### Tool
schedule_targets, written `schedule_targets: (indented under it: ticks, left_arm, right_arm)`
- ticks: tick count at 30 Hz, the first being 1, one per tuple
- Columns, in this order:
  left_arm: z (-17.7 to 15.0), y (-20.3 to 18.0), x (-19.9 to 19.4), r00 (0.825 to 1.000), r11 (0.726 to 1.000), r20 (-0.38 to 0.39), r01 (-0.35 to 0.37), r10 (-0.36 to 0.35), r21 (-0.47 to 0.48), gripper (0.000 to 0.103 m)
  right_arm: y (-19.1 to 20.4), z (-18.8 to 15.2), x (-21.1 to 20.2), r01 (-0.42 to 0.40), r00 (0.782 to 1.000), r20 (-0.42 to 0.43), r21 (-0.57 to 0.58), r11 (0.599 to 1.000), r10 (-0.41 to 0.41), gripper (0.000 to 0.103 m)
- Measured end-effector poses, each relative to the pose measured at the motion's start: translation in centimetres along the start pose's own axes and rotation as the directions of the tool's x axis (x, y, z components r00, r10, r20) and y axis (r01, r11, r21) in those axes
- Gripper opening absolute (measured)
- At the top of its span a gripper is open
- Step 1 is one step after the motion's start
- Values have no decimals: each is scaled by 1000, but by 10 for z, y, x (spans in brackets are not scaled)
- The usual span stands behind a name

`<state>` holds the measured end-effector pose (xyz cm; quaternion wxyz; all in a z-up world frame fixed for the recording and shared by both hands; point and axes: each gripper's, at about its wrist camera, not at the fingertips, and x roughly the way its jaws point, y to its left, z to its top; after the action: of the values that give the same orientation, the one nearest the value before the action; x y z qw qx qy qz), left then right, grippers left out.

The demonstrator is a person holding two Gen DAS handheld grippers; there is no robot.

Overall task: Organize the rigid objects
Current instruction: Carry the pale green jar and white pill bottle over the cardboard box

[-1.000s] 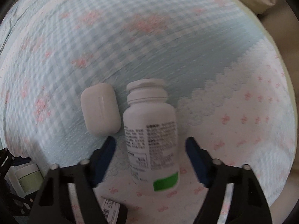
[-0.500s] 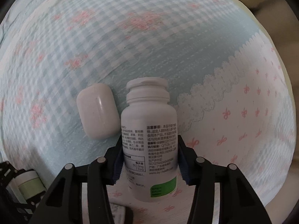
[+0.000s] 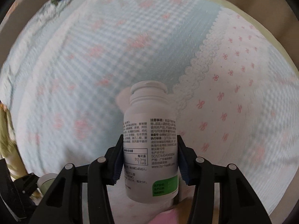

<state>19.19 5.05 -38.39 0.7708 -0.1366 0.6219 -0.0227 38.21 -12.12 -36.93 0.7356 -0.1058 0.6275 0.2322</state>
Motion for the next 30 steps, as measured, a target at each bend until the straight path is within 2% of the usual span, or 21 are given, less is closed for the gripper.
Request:
schedule_targets:
  ticks: [5,10,17,25,30]
  left_arm:
    - [5,3,-56,997,999,72,21,-24,40,41]
    - [12,-6,-115,990,991,118,61,-75,117,41]
    - [15,-41,-172,980,955,127,114,-153,272,41]
    - [12,-113,-195,964,907,119,175,-236,382,41]
    - [4,-177,-191,958,877,96,202,-269,437,41]
  right_arm:
    - [28,-26,-57,-42,995,91,79,996,35,46]
    - [65,-55,-112,-52,986,166,156,986,26,46]
    - [87,-118,-182,-74,967,254,311,948,-8,46]
    - [61,-198,-230,-95,949,307,485,869,-68,46]
    - [16,-247,-250,-62,945,299,560,826,-132,46]
